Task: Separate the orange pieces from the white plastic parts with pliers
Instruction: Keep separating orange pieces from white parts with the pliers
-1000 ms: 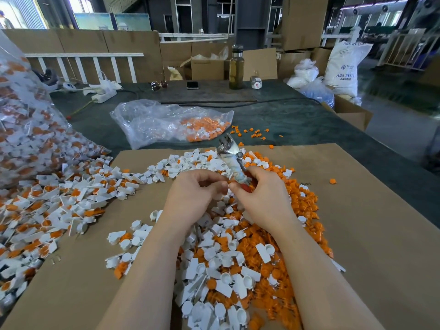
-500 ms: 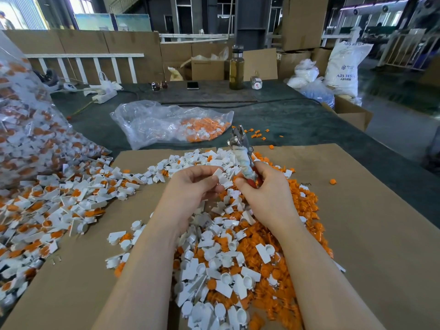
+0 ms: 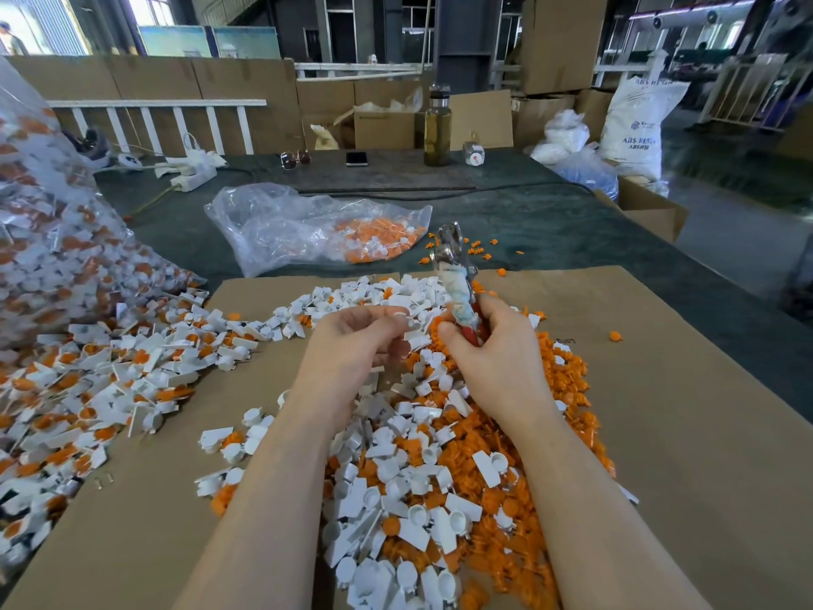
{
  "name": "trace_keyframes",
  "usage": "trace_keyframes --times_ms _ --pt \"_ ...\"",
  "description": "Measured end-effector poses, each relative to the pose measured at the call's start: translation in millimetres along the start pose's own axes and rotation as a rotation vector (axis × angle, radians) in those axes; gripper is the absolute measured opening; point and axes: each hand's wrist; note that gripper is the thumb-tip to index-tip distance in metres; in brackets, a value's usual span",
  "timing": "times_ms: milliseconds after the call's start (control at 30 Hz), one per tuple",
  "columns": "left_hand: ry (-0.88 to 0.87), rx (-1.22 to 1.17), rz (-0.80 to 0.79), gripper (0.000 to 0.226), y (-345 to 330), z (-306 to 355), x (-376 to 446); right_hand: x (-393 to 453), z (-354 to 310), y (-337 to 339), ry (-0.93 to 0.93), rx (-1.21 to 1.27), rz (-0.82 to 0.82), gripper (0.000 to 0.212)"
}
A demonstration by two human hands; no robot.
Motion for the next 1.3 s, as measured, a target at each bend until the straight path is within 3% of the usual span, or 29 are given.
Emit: trace_keyframes --times_ms 100,200,367,667,900,1033,1167,1300 --pt "-0.008 -0.032 0.012 0.020 -1.0 0.4 -0.6 -0.2 0.2 -0.2 0.013 0.010 0.022 0.008" --pt "-0.049 -0.054 0.001 0.006 -1.1 2.1 -2.3 -0.7 0.1 -0.2 0.017 0.026 0.038 0.008" --pt "-0.031 -0.157 -0.001 0.021 -2.3 3.6 -7.1 -1.9 -1.6 -0.6 0.042 0.060 0.079 0.009" --pt "0.046 -0.194 -0.014 0.005 -11.2 5.7 -14.1 -3.6 -2.7 -3.2 0.054 0.079 0.110 0.012" --pt "0.020 -0.219 -0.018 0.005 -11.7 7.0 -16.6 -6.9 -4.5 -5.1 0.119 0.089 0.157 0.015" --pt "-0.022 -0.209 -0.032 0.018 -11.8 8.3 -18.3 -8.1 -6.2 -5.1 0.130 0.081 0.177 0.015" --pt "-0.068 -0.203 -0.031 0.009 -11.1 9.2 -20.2 -8.6 -7.0 -5.6 0.115 0.095 0.184 0.015" --pt "-0.102 -0.198 -0.035 0.016 -12.0 9.9 -21.8 -9.4 -7.2 -7.0 0.108 0.111 0.194 0.015"
Point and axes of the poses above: each hand's wrist, its own x-axis towards the middle knuckle, its own y-axis out of the back of the hand, z = x × y, and after that the axes turned 15 degrees about z, right-handed
